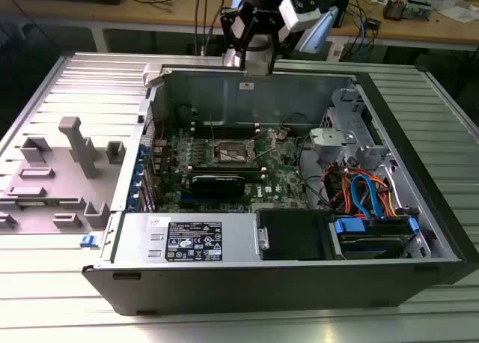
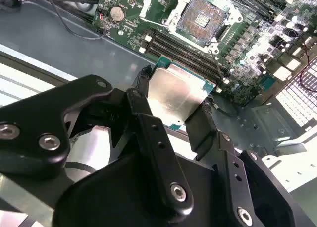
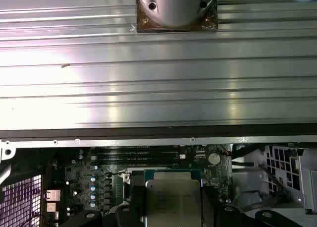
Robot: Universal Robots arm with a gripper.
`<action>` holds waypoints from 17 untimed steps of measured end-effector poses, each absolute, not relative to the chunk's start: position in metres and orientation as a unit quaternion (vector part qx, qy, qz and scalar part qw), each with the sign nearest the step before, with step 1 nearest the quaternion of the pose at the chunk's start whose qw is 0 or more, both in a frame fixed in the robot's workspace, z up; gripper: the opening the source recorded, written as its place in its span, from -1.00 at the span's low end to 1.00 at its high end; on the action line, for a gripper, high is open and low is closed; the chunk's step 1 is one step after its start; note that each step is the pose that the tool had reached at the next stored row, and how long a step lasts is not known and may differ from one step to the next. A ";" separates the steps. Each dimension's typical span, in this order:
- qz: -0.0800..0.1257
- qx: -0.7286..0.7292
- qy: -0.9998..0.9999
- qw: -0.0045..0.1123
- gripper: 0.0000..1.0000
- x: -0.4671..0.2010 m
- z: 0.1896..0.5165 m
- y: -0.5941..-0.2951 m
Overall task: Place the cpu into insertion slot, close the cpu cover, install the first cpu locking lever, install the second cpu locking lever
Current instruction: 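Place the cpu into insertion slot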
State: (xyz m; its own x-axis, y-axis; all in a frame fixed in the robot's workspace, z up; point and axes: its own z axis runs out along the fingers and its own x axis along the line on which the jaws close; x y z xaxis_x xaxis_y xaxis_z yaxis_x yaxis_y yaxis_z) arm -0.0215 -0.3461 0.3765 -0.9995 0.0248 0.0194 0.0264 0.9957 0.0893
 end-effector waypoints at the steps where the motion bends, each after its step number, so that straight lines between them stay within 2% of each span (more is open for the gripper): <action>1: -0.045 -0.013 -0.999 0.009 0.08 -0.021 0.376 -0.346; 17: -0.045 -0.029 -0.999 0.008 0.08 -0.021 0.376 -0.356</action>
State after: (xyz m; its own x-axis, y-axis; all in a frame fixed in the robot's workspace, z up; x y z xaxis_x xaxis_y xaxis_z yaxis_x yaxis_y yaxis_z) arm -0.0214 -0.3557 0.3761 -0.9982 0.0568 0.0193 0.0583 0.9943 0.0893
